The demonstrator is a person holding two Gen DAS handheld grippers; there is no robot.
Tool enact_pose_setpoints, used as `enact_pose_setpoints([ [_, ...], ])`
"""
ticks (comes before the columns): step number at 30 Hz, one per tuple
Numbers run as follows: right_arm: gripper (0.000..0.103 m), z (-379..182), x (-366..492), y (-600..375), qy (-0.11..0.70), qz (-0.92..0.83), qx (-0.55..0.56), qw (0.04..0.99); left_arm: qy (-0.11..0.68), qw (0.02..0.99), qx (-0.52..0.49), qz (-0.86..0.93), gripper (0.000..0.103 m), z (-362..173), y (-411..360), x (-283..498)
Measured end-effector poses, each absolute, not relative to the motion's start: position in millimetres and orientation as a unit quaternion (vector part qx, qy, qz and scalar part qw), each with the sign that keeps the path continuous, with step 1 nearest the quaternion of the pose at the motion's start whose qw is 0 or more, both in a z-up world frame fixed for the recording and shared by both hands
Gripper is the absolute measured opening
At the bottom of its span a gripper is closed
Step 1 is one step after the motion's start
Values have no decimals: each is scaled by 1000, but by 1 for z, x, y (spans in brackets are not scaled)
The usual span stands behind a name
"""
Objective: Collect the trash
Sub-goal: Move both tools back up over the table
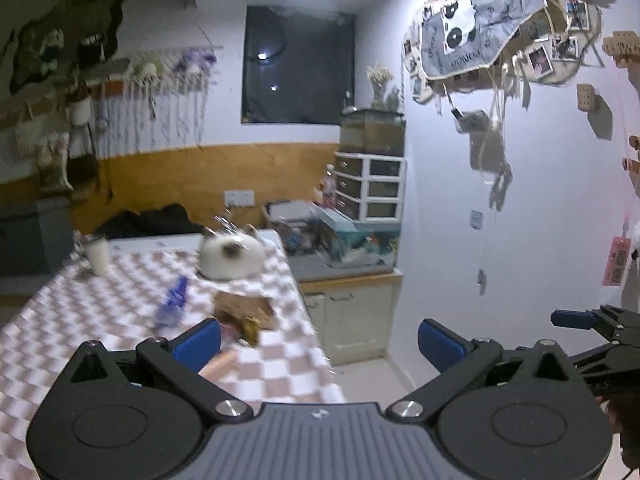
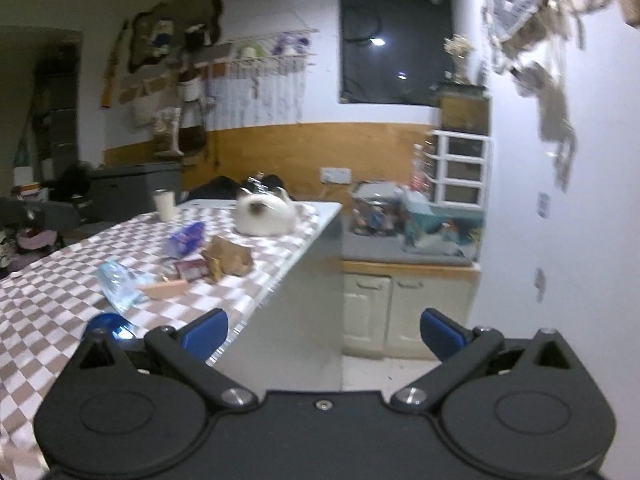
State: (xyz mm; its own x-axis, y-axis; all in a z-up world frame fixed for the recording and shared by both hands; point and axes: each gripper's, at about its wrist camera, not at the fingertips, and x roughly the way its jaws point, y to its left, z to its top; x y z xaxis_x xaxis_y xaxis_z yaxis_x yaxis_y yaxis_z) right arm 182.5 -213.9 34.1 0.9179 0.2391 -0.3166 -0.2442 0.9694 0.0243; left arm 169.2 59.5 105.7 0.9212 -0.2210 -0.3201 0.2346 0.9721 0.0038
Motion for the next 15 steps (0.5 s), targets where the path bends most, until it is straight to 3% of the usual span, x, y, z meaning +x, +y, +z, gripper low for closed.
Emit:
enact_pose_setpoints([
  [15, 103, 66, 230, -124, 147, 212, -54, 965, 159, 985, 54, -43, 103, 127, 172, 201],
])
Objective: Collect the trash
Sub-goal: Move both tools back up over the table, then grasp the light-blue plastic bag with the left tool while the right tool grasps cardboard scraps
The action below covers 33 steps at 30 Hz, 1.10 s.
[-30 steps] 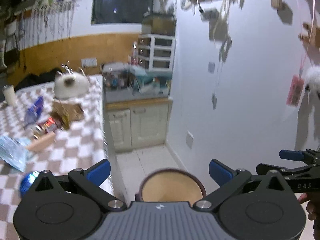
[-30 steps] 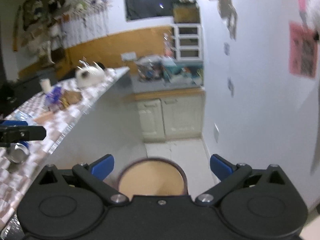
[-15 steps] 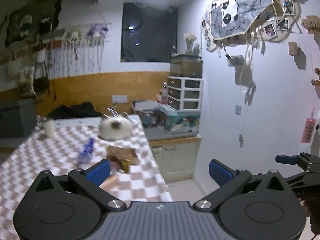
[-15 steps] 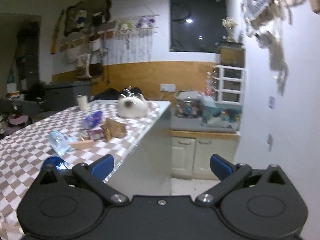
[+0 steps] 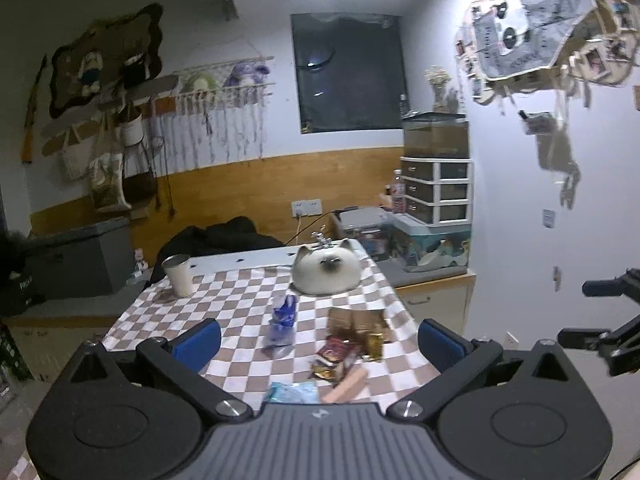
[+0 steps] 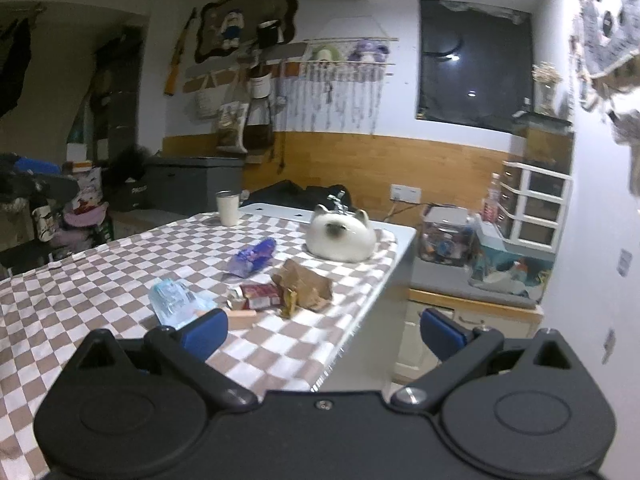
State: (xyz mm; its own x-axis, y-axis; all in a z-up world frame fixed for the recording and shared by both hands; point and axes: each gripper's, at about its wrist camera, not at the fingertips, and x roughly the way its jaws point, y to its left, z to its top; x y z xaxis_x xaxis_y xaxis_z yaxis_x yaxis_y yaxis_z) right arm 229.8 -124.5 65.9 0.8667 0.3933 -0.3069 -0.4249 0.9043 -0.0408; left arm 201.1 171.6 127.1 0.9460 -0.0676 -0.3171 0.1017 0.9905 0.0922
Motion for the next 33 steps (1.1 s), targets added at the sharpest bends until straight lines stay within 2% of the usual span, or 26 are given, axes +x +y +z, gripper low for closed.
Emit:
enact_pose_setpoints([
  [6, 103, 82, 259, -96, 138, 226, -55, 963, 178, 982, 35, -50, 103, 97, 197, 250],
  [11, 103, 79, 293, -80, 147, 235, -23, 960, 219, 974, -11, -59, 101, 52, 212, 300],
  [16, 103, 69, 319, -70, 159, 230, -20, 960, 245, 967, -53, -54, 91, 13, 229, 333],
  [20, 103, 60, 346, -69, 171, 234, -9, 957, 256, 961, -81, -58, 84, -13, 241, 341],
  [33, 103, 35, 470, -50, 212, 271, 14, 939, 253, 960, -84, -84, 79, -35, 241, 343],
])
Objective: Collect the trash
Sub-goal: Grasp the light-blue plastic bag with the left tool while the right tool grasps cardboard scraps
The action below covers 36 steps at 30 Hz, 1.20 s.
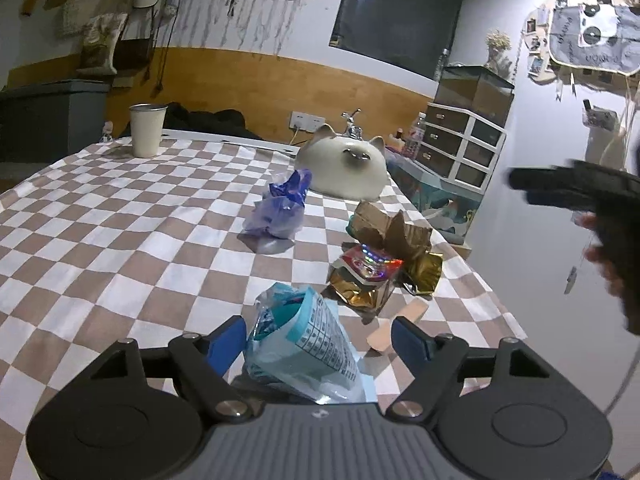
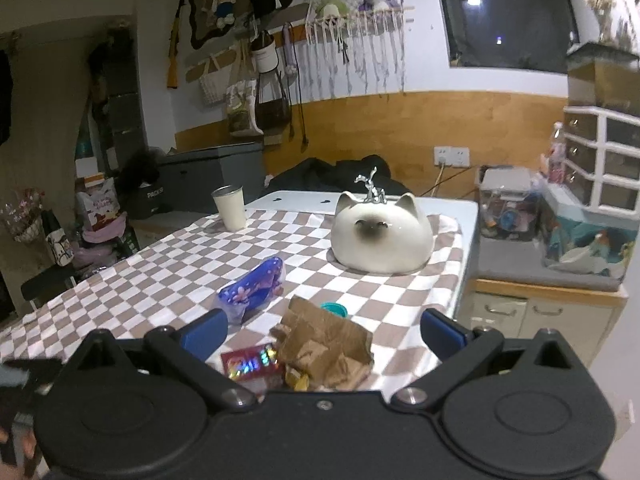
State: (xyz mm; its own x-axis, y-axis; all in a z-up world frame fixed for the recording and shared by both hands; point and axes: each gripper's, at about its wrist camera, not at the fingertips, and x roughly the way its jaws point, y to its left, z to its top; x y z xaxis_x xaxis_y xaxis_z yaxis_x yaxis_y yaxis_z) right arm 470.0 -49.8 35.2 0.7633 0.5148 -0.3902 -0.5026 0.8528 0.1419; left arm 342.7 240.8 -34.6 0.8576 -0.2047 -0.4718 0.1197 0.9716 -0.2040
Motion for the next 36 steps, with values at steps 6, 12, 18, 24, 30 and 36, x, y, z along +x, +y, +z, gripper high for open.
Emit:
enact_pose_setpoints([
  [6, 103, 7, 516, -31, 254, 273, 7, 928, 256, 961, -79, -69, 65, -40, 242, 345],
  [12, 103, -13, 520, -16, 266, 283, 8, 921, 267, 955, -105, -70, 59, -47, 246, 349],
  [18, 103, -24, 541, -7, 275, 291, -15, 916, 260, 957, -110, -69, 57, -49, 244, 347],
  [24, 103, -30, 558, 4, 267, 318, -29, 909, 257, 957, -112, -69, 57, -50, 244, 346],
  [30, 103, -46, 578, 12, 281, 323, -41, 903, 256, 957, -117, -71, 57, -52, 245, 347],
  [36, 103, -60, 571, 15, 292, 350, -52, 889, 258, 955, -125, -71, 57, -53, 246, 348],
])
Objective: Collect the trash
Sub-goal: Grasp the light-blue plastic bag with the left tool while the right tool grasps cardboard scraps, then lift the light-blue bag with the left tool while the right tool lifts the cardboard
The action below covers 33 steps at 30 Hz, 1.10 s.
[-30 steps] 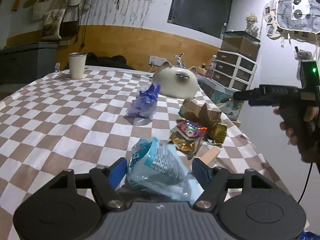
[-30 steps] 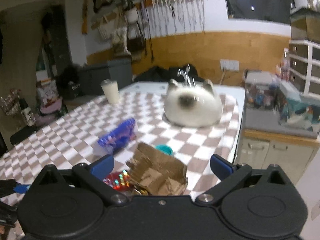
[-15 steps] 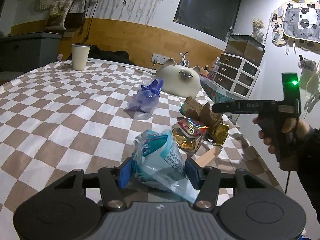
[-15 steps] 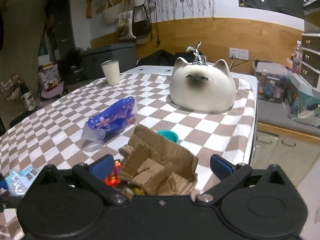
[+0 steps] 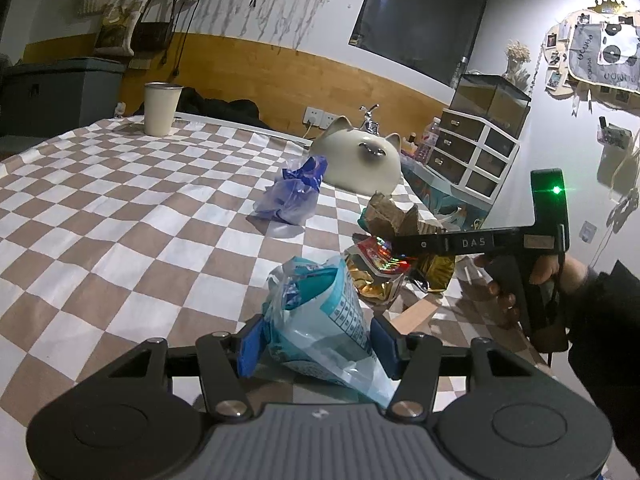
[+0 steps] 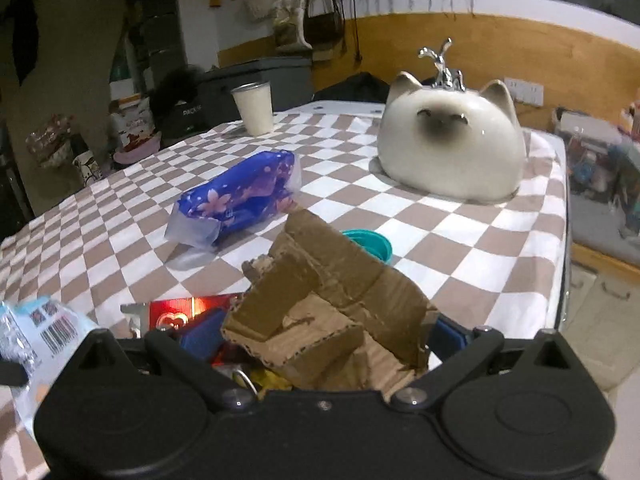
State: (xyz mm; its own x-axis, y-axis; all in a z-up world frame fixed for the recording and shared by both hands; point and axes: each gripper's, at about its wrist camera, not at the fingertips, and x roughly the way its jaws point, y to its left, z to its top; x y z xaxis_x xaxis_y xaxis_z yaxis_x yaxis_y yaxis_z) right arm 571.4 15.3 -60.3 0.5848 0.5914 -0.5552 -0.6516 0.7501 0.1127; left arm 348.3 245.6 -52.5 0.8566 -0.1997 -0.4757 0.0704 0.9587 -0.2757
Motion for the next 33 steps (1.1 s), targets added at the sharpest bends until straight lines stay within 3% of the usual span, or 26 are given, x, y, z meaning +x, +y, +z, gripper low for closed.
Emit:
enact_pose_setpoints([
  [9, 79, -54, 564, 9, 303, 317, -16, 899, 269, 948, -162, -55, 57, -55, 248, 362],
  [14, 62, -45, 548, 9, 283, 304, -46, 908, 268, 949, -162, -50, 48, -56, 247, 366],
  [33, 61, 19, 472, -9, 235, 286, -29, 929, 229, 962, -147, 4, 44, -28, 244, 329],
])
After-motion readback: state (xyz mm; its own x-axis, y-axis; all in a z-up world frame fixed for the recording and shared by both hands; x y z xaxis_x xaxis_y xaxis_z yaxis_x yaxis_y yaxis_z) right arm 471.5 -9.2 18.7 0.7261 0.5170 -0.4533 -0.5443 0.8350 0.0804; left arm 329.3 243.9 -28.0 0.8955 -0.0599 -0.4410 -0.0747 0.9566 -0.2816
